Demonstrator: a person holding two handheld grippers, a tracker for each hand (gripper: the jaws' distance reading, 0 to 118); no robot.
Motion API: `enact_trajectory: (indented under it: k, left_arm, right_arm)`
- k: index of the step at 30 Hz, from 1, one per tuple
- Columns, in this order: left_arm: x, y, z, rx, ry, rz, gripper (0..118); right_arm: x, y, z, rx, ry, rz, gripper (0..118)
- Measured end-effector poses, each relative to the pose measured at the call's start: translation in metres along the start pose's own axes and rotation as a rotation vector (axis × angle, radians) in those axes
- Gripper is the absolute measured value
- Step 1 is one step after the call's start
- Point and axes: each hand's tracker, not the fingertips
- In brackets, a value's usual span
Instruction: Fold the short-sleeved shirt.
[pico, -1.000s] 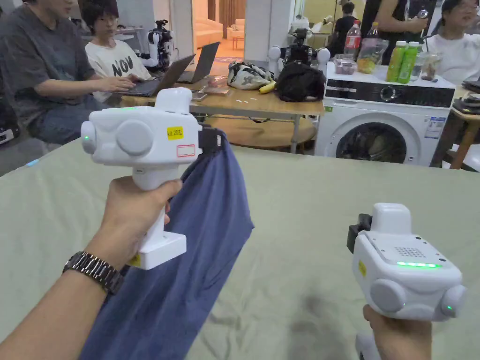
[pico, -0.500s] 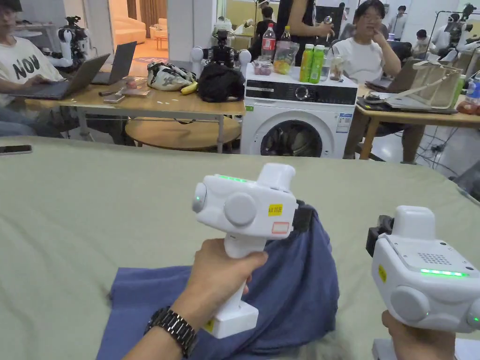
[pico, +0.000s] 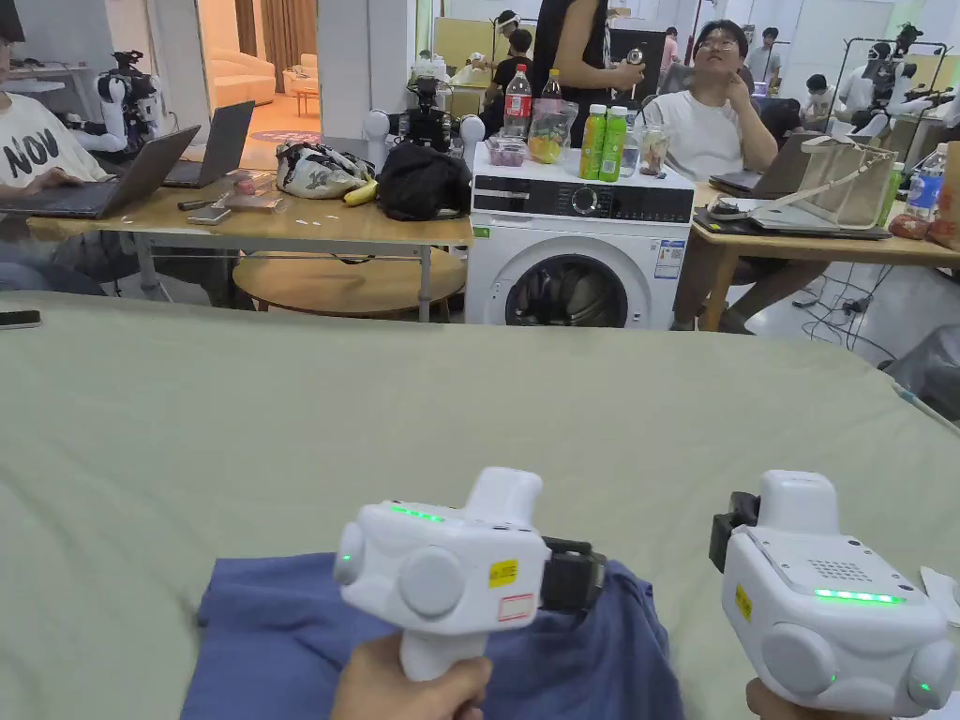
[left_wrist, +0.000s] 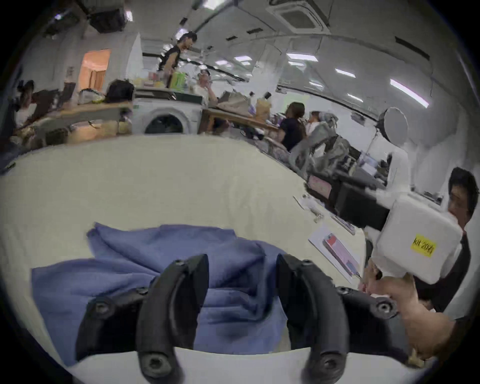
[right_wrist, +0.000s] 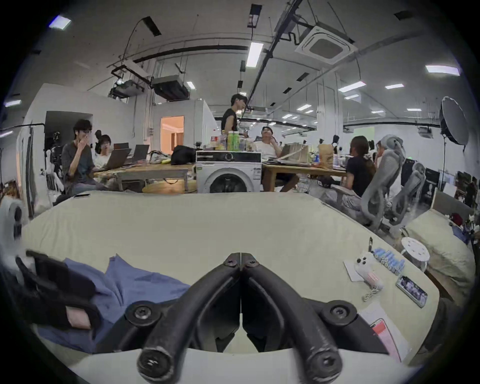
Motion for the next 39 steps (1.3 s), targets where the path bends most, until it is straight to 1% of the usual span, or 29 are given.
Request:
enact_trajectory:
  k: [4, 5, 6, 10, 12, 15, 18, 20, 22, 23, 25, 26, 27, 28, 29, 30, 31, 32, 33, 34, 35, 37, 39]
  left_arm:
    - [-0.029, -0.008, 0.047, 0.128, 0.159, 0.049, 52]
    - [-0.037, -0.012, 0.058, 0.164, 0.204, 0.059, 46]
    - [-0.045, -0.016, 0.067, 0.179, 0.252, 0.066, 29]
    - [-0.078, -0.026, 0.092, 0.176, 0.388, 0.095, 0]
    - [-0.106, -0.025, 0.104, 0.140, 0.383, 0.159, 0]
    - [-0.143, -0.018, 0.116, 0.116, 0.469, 0.205, 0]
    - [-0.182, -0.003, 0.119, 0.071, 0.472, 0.261, 0]
    - [-0.206, 0.007, 0.111, -0.010, 0.462, 0.285, 0]
    - [-0.227, 0.015, 0.099, -0.051, 0.474, 0.287, 0]
    - [-0.239, 0.019, 0.091, -0.094, 0.453, 0.308, 0]
    - [-0.254, 0.024, 0.074, -0.146, 0.458, 0.341, 0]
    - [-0.264, 0.025, 0.063, -0.180, 0.443, 0.355, 5]
    - [-0.273, 0.026, 0.052, -0.212, 0.423, 0.371, 19]
    - [-0.282, 0.025, 0.043, -0.250, 0.417, 0.392, 39]
    - [-0.290, 0.023, 0.033, -0.284, 0.410, 0.419, 47]
    - [-0.296, 0.021, 0.021, -0.314, 0.414, 0.441, 50]
    - [-0.299, 0.019, 0.013, -0.339, 0.462, 0.426, 51]
    - [-0.302, 0.014, 0.004, -0.372, 0.481, 0.432, 51]
    - [-0.302, 0.010, -0.005, -0.422, 0.524, 0.399, 51]
    - [-0.302, 0.005, -0.013, -0.453, 0.543, 0.399, 50]
    - [-0.301, -0.001, -0.018, -0.483, 0.531, 0.397, 50]
    - [-0.282, -0.008, -0.011, -0.383, 0.573, 0.318, 46]
    - [-0.271, -0.010, -0.016, -0.400, 0.573, 0.250, 42]
  right_arm:
    - [-0.018, 0.006, 0.001, 0.016, 0.033, 0.026, 0]
    - [-0.023, 0.008, 0.001, 0.019, 0.042, 0.028, 0]
    - [-0.028, 0.010, 0.001, 0.022, 0.053, 0.031, 0]
    - [-0.048, 0.013, -0.003, 0.027, 0.085, 0.047, 0]
    - [-0.057, 0.014, -0.007, 0.019, 0.103, 0.052, 0]
    - [-0.067, 0.014, -0.012, 0.007, 0.121, 0.060, 0]
    - [-0.073, 0.016, -0.018, -0.005, 0.135, 0.065, 0]
    - [-0.075, 0.016, -0.023, -0.008, 0.138, 0.070, 0]
    - [-0.077, 0.017, -0.027, -0.014, 0.141, 0.078, 0]
    - [-0.077, 0.017, -0.029, -0.018, 0.141, 0.079, 0]
    - [-0.076, 0.015, -0.033, -0.025, 0.141, 0.079, 0]
    - [-0.075, 0.014, -0.035, -0.031, 0.139, 0.082, 0]
    - [-0.074, 0.013, -0.037, -0.037, 0.136, 0.086, 0]
    - [-0.072, 0.013, -0.038, -0.043, 0.135, 0.088, 0]
    - [-0.070, 0.012, -0.040, -0.049, 0.134, 0.090, 0]
    - [-0.068, 0.010, -0.040, -0.054, 0.130, 0.093, 0]
    - [-0.066, 0.009, -0.042, -0.058, 0.125, 0.098, 0]
    - [-0.063, 0.008, -0.042, -0.063, 0.117, 0.103, 0]
    - [-0.060, 0.007, -0.043, -0.068, 0.113, 0.106, 0]
    - [-0.057, 0.006, -0.044, -0.073, 0.111, 0.109, 0]
    - [-0.054, 0.006, -0.045, -0.080, 0.108, 0.112, 0]
    - [-0.048, 0.006, -0.049, -0.099, 0.101, 0.123, 0]
    - [-0.044, 0.007, -0.056, -0.119, 0.099, 0.128, 0]
